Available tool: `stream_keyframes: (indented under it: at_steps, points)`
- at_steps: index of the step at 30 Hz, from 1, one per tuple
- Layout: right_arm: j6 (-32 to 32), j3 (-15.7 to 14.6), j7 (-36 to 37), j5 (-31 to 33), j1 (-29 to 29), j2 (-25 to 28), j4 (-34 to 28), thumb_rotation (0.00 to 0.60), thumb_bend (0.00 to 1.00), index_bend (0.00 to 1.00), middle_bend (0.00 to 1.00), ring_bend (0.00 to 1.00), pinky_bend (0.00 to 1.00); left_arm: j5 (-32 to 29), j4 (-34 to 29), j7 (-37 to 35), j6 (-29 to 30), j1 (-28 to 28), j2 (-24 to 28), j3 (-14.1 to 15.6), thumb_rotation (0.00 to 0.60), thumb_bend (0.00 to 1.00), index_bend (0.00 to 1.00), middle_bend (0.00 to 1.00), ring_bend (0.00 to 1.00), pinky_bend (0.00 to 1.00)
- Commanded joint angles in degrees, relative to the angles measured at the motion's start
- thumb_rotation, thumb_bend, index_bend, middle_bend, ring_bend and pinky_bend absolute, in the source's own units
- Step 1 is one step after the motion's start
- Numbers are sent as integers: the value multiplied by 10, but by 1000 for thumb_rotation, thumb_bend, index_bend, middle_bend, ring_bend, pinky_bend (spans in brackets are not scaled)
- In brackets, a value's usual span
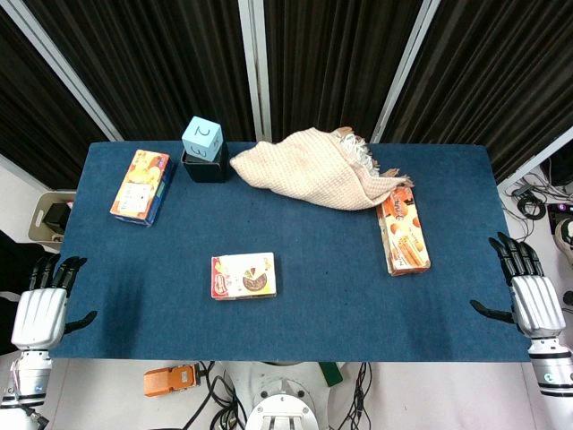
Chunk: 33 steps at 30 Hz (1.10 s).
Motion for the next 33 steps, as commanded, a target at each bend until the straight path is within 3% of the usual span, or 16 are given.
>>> stream_keyframes:
  at_steps: [1,10,15,19,22,26,33]
  points:
    - [-1,1,-2,1,1,0,-2,600,147,0,43,0,0,-2,0,0,-2,-1,0,-1,600,0,148,133,42,12]
    - [1,6,-6,-2,5,6,-5,600,147,0,43,0,0,51,-39,44,-25,-43,-13,-6,600,0,148,133,42,12]
    - [8,8,-9,-5,5,14,-9,600,148,0,43,0,0,83,-99,103,-102,-103,-31,-7,600,0,148,133,42,12]
    - [10,9,-12,-3,4,22,-12,600,147,0,43,0,0,68,-150,166,-168,-150,-59,-23,600,0,148,133,42,12]
    - [10,10,-10,0,3,26,-13,600,147,0,43,0,0,24,-183,196,-215,-180,-80,-38,600,0,130,118,38,12]
    - [6,12,-6,5,4,27,-9,600,148,0,43,0,0,-84,-217,252,-272,-223,-107,-68,600,0,61,68,4,2]
    - [-1,13,2,9,7,24,0,600,148,0,43,0,0,-283,-229,331,-296,-301,-156,-108,600,0,0,0,0,0]
